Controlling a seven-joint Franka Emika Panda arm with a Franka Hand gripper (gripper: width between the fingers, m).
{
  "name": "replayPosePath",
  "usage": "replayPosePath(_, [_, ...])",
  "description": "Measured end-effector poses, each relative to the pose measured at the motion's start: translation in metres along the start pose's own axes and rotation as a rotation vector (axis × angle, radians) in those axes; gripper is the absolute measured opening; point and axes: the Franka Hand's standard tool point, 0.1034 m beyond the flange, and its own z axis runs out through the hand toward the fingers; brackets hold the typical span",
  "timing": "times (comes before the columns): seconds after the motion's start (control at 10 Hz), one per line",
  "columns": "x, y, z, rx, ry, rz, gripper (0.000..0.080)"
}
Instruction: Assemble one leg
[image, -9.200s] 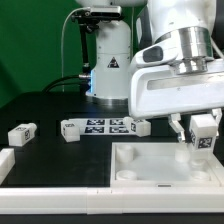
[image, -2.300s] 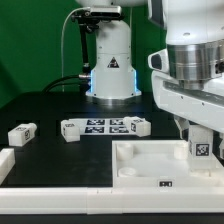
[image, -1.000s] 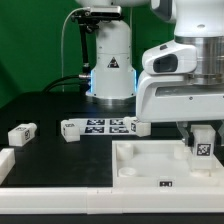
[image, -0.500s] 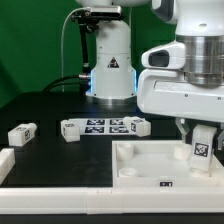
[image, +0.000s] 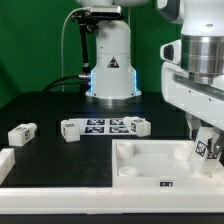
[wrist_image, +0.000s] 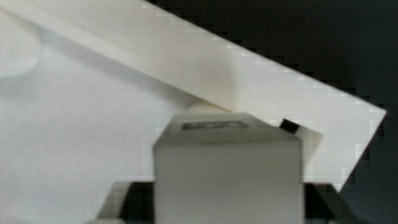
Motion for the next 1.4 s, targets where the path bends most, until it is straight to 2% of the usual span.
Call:
replayPosePath(0.1, [-0.002, 0.0, 0.0, 0.003, -0.01, 0.031, 0.0371])
replayPosePath(0.2, [-0.003, -0.001, 0.0, 0.004, -0.015, 0.009, 0.0371])
replayPosePath(0.4, [-0.005, -0.001, 0.0, 0.006, -0.023, -0.022, 0.0619])
replayPosePath(0.5, [-0.007, -0.001, 0.0, 0.006, -0.023, -0.058, 0.064])
replayPosePath(0.8, [-0.004, 0.001, 0.002, 0.01, -0.016, -0.526, 0.0648])
replayPosePath(1.0, [-0.004, 0.0, -0.002, 0.014, -0.007, -0.747, 0.0649])
replayPosePath(1.4, [0.004, 0.0, -0.005, 0.002, -0.004, -1.22, 0.0649])
